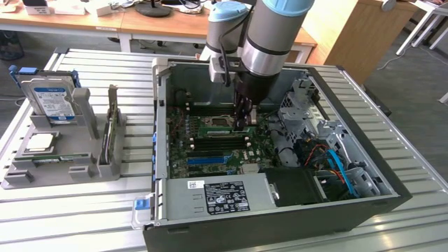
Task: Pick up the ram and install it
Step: 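Insert the ram into the slot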
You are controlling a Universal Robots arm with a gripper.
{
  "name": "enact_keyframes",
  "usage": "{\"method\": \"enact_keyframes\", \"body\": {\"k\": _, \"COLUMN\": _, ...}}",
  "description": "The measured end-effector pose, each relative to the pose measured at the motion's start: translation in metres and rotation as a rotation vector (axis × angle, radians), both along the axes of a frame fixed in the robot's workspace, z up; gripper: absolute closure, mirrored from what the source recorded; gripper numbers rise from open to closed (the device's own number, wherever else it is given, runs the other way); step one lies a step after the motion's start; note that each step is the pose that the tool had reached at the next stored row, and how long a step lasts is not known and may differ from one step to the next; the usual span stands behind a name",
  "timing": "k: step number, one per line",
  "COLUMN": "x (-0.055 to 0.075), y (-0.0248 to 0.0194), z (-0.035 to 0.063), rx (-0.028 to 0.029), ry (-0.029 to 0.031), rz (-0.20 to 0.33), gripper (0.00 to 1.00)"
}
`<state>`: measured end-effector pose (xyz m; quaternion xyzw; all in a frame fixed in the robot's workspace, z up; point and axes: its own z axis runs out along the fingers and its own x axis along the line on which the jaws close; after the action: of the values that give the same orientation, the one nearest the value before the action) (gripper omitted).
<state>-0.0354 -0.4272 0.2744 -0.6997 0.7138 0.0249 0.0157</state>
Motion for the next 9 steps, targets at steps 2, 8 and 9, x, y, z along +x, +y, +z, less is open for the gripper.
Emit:
{"method": "enact_keyframes", "body": {"k": 2, "x": 0.0000, "y": -0.0001, "z": -0.0013, "rx": -0.0002, "ry": 0.0000, "rz": 0.000, "gripper": 0.88}}
{"method": "enact_keyframes", "body": {"k": 8, "x": -0.0001, "y": -0.0001, "z": -0.0074, "rx": -0.0003, "ry": 0.0001, "rz": 0.000, "gripper": 0.88}}
{"method": "enact_keyframes", "body": {"k": 9, "x": 0.0000, "y": -0.0001, "z": -0.0085, "rx": -0.0003, "ry": 0.0001, "rz": 0.000, "gripper": 0.88}}
